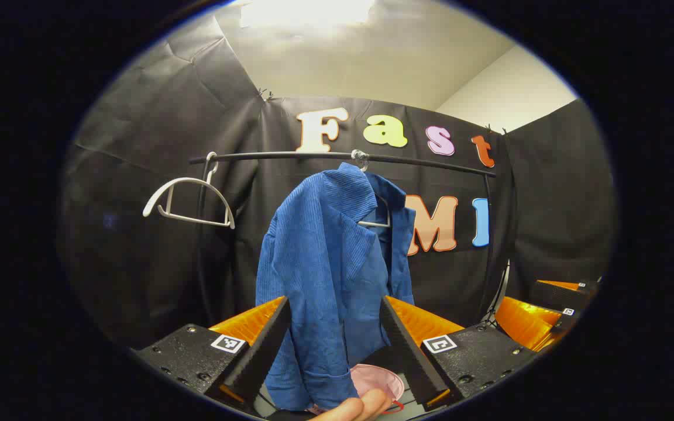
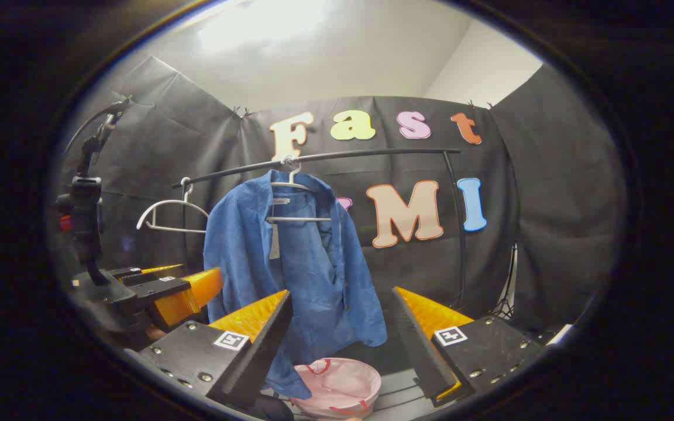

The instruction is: Grasp the clothes on the hanger with both hands and then place them into the laundry hamper below.

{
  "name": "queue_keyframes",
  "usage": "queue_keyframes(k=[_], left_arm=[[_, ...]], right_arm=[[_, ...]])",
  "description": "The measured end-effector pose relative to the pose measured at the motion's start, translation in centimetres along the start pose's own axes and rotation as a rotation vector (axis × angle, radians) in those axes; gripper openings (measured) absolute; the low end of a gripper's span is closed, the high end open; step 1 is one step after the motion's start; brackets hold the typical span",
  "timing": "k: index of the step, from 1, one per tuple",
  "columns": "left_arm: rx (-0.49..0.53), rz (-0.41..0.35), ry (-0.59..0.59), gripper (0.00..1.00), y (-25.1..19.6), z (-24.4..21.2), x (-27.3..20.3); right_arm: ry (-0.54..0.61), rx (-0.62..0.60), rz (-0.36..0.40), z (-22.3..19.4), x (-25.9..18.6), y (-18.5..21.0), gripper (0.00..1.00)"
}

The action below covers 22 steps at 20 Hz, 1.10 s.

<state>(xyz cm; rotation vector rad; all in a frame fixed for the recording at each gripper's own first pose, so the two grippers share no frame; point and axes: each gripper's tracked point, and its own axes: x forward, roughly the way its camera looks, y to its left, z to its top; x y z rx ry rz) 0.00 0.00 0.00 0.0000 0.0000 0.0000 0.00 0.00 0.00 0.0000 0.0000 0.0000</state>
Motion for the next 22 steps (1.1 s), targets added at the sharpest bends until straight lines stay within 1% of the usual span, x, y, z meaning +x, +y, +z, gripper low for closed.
queue_keyframes(k=[3,4,5,8,10,11,14,17,18,19,22], left_arm=[[0.018,-0.018,0.033,0.91,-1.4,-1.2,0.5],[0.013,-0.024,0.027,0.95,-1.8,-1.1,0.7],[0.018,-0.027,0.025,0.91,-2.2,-0.9,1.0],[0.024,-0.024,0.018,0.9,-3.0,-0.7,2.1],[0.013,-0.01,0.033,0.9,-3.6,-1.1,3.3],[0.011,-0.003,0.046,0.9,-3.9,-1.4,3.9],[0.019,0.02,0.08,0.95,-4.4,-2.5,6.1],[0.007,0.04,0.102,0.95,-4.7,-3.4,8.6],[0.008,0.049,0.112,0.91,-4.7,-3.8,9.4],[0.013,0.061,0.114,0.91,-4.6,-3.9,10.3],[0.054,0.123,0.076,0.91,-3.7,-3.5,12.5]], right_arm=[[0.007,-0.008,-0.013,-0.9,0.3,-1.5,0.99],[0.011,-0.018,-0.022,-1.2,0.3,-2.2,0.94],[0.015,-0.031,-0.029,-1.4,0.6,-2.7,0.99],[0.008,-0.056,-0.051,-1.2,1.2,-4.3,0.99],[-0.005,-0.039,-0.053,-0.9,1.5,-5.1,0.94],[-0.009,-0.027,-0.049,-0.7,1.7,-5.4,0.99],[-0.007,-0.017,-0.051,-0.5,2.5,-6.7,0.99],[0.002,-0.02,-0.067,-0.7,3.4,-7.8,0.99],[0.008,-0.02,-0.063,-0.8,3.7,-7.9,0.99],[0.015,-0.019,-0.059,-0.9,4.0,-7.8,0.99],[0.031,-0.025,-0.063,-1.2,4.7,-8.4,0.99]])
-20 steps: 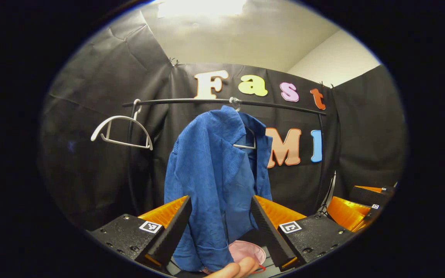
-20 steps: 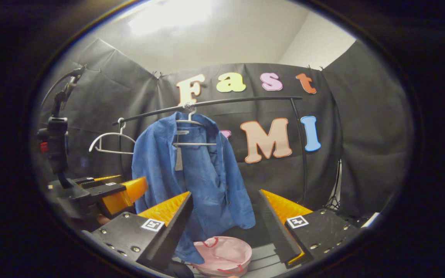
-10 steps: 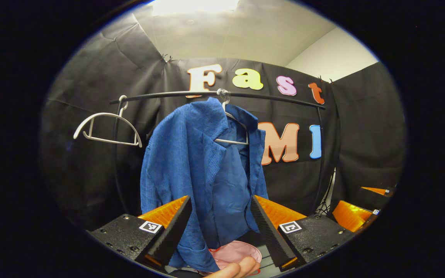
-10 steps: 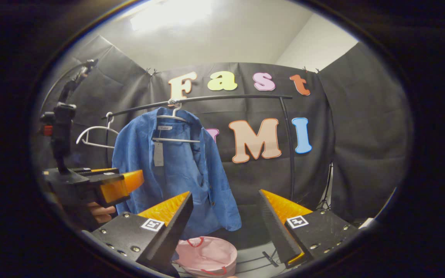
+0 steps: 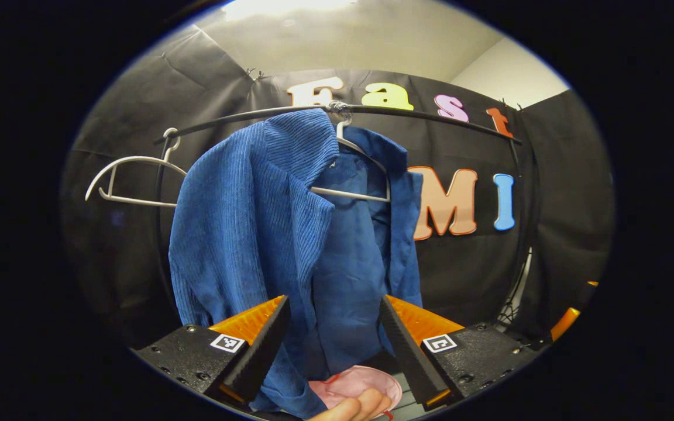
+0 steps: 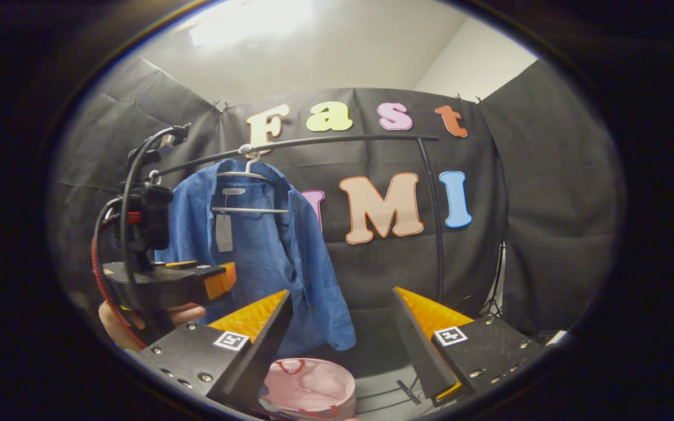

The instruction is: Grasp the clothes on the hanger with both hands and then place them into the laundry hamper below.

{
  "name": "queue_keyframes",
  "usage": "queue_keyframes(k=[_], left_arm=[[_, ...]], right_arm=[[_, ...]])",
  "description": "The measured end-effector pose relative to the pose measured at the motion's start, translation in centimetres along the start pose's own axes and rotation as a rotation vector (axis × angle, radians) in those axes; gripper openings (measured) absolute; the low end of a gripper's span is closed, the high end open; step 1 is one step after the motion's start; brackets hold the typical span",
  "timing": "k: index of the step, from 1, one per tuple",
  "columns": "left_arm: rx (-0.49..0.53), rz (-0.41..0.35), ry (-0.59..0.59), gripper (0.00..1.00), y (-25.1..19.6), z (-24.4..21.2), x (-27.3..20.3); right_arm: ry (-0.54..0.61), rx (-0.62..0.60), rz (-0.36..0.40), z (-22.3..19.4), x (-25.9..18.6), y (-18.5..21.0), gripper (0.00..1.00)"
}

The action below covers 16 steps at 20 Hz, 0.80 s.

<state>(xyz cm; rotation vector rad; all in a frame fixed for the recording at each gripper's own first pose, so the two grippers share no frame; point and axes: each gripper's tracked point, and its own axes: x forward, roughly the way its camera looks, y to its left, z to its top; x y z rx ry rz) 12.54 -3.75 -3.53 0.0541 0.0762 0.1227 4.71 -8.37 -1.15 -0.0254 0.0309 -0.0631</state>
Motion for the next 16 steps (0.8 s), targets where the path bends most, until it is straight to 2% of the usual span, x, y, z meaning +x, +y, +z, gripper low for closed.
queue_keyframes(k=[1,2,3,5,6,8,10,11,12,13,14,15,16], left_arm=[[0.015,0.017,-0.003,0.9,0.2,0.0,0.7],[0.028,0.035,-0.002,0.91,0.5,-0.1,1.3],[0.038,0.057,-0.006,0.91,1.0,-0.1,1.9],[0.048,0.108,-0.016,0.93,2.0,-0.1,3.1],[0.061,0.131,-0.028,0.91,2.4,0.1,3.8],[0.079,0.141,-0.025,0.91,2.8,-0.2,5.0],[0.085,0.074,-0.084,0.64,1.9,0.8,6.4],[0.087,0.066,-0.085,0.51,2.4,1.1,7.0],[0.079,0.07,-0.076,0.37,3.4,0.9,6.9],[0.071,0.063,-0.069,0.24,4.0,1.0,7.3],[0.072,0.083,-0.056,0.24,4.7,1.0,7.8],[0.077,0.092,-0.053,0.09,5.3,1.1,8.2],[0.071,0.083,-0.04,0.05,5.6,1.0,8.2]], right_arm=[[0.003,0.0,-0.001,0.0,0.4,0.0,0.99],[0.007,0.003,0.002,0.0,0.8,0.3,0.94],[0.012,0.007,0.009,0.0,1.2,0.7,0.99],[0.023,0.018,0.029,-0.2,2.1,1.6,0.99],[0.025,0.023,0.041,-0.3,2.6,2.1,0.99],[0.038,0.028,0.06,-0.7,3.9,3.0,0.99],[0.037,0.01,0.094,-0.7,5.9,4.2,0.99],[0.031,0.004,0.125,-0.4,7.1,4.9,0.99],[0.022,0.009,0.163,-0.3,8.5,5.8,0.95],[0.019,0.016,0.196,-0.1,10.1,6.4,1.0],[0.014,0.02,0.217,0.0,11.9,6.7,0.99],[0.013,0.017,0.23,0.0,13.6,6.9,0.99],[0.008,0.007,0.242,-0.1,15.4,7.2,0.95]])
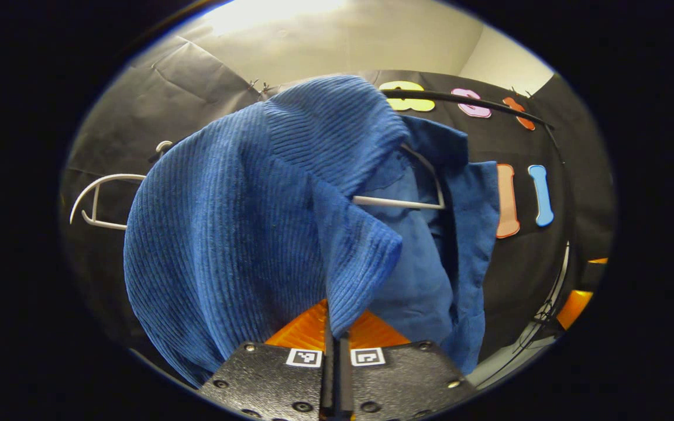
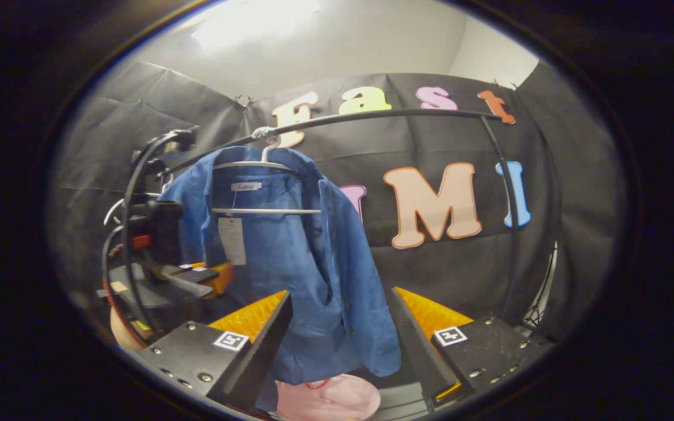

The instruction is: Grasp the clothes on the hanger with both hands and then place them into the laundry hamper below.

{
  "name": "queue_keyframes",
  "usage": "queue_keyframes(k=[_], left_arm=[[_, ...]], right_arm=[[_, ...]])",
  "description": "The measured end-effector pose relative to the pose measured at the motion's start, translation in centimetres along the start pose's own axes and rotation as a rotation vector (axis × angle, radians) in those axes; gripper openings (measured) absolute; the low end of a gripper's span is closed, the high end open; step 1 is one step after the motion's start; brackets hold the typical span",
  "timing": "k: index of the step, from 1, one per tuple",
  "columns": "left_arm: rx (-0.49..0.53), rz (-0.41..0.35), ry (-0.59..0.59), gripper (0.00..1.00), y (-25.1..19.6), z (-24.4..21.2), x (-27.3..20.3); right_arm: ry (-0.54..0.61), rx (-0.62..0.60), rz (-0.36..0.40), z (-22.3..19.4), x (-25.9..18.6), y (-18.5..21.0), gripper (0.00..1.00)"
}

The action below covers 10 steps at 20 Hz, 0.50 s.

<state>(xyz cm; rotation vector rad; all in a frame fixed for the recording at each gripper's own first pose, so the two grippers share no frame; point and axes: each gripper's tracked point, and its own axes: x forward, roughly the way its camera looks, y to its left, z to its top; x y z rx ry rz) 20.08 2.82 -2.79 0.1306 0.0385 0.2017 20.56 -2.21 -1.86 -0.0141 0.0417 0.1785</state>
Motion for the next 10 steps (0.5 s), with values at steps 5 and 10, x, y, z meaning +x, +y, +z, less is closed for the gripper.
queue_keyframes(k=[5,10], left_arm=[[-0.074,-0.152,0.071,0.0,-0.9,-0.4,-1.9],[-0.1,-0.235,0.069,0.02,-0.2,0.8,-4.5]], right_arm=[[0.064,-0.004,0.057,-2.3,7.7,0.3,0.99],[0.008,0.013,0.109,-1.4,11.8,3.1,0.99]])
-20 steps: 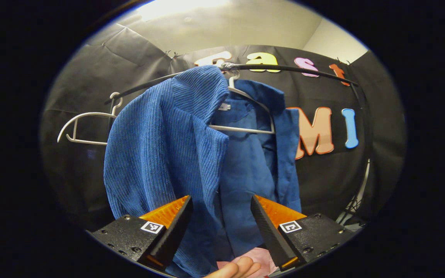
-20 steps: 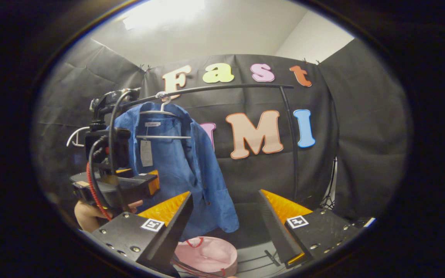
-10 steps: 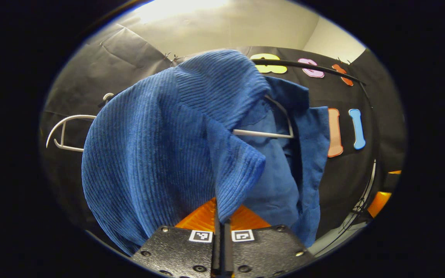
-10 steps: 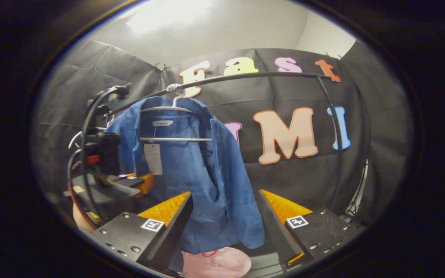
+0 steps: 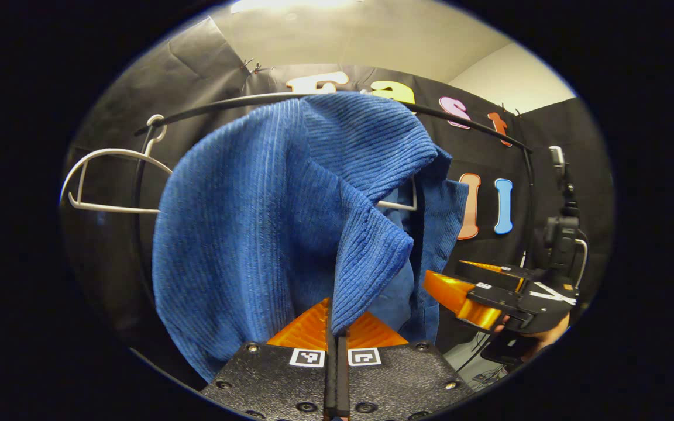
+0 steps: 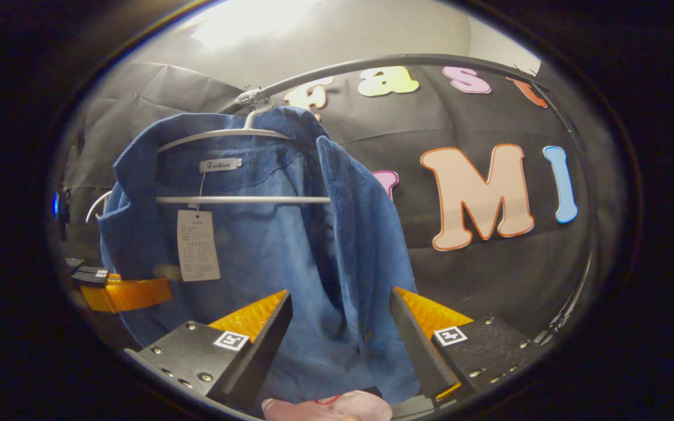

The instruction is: Grasp the clothes on the hanger with both hands and then place them into the laundry hamper below.

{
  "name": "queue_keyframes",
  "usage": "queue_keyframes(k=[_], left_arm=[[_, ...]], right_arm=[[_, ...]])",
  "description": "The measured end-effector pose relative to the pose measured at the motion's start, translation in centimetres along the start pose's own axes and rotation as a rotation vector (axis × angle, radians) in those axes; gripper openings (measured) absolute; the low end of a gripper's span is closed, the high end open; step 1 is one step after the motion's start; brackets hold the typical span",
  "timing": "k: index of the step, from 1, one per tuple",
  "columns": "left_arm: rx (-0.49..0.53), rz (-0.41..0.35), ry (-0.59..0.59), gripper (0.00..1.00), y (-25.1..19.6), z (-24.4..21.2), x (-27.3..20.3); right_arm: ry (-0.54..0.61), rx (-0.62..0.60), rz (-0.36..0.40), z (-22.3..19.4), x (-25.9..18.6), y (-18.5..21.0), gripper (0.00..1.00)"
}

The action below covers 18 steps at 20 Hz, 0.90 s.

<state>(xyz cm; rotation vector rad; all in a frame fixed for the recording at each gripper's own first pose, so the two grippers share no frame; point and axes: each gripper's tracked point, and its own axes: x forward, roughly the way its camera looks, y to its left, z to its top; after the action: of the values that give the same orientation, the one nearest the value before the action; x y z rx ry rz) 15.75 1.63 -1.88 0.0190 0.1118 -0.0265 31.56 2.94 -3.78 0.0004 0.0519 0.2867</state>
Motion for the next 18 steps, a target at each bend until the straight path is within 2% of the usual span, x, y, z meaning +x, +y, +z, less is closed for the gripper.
queue_keyframes(k=[4,5,8,9,13,14,16,18], left_arm=[[-0.027,-0.095,0.009,0.0,-1.0,1.9,-3.3],[-0.029,-0.112,-0.001,0.0,-0.6,2.8,-4.2],[-0.046,-0.161,-0.014,0.0,0.9,4.6,-7.2],[-0.047,-0.177,-0.019,0.0,1.4,5.2,-8.0],[-0.017,-0.206,-0.025,0.0,3.4,6.5,-10.2],[-0.013,-0.214,-0.021,0.0,3.7,6.5,-10.6],[0.018,-0.192,-0.013,0.0,5.3,6.7,-11.0],[0.028,-0.154,-0.022,0.0,7.4,7.8,-10.5]], right_arm=[[0.021,-0.008,-0.054,0.2,3.3,-0.1,1.0],[0.032,0.001,-0.049,0.2,3.5,0.4,0.8],[0.031,-0.014,-0.097,0.4,3.5,-0.4,0.21],[0.03,-0.006,-0.056,0.5,3.6,0.4,0.01],[0.009,-0.016,-0.074,2.3,1.9,0.2,0.02],[0.002,-0.012,-0.078,2.9,1.5,0.1,0.0],[-0.002,0.003,-0.032,3.9,0.7,0.9,0.0],[-0.021,-0.042,-0.117,5.2,0.3,-1.0,0.0]])
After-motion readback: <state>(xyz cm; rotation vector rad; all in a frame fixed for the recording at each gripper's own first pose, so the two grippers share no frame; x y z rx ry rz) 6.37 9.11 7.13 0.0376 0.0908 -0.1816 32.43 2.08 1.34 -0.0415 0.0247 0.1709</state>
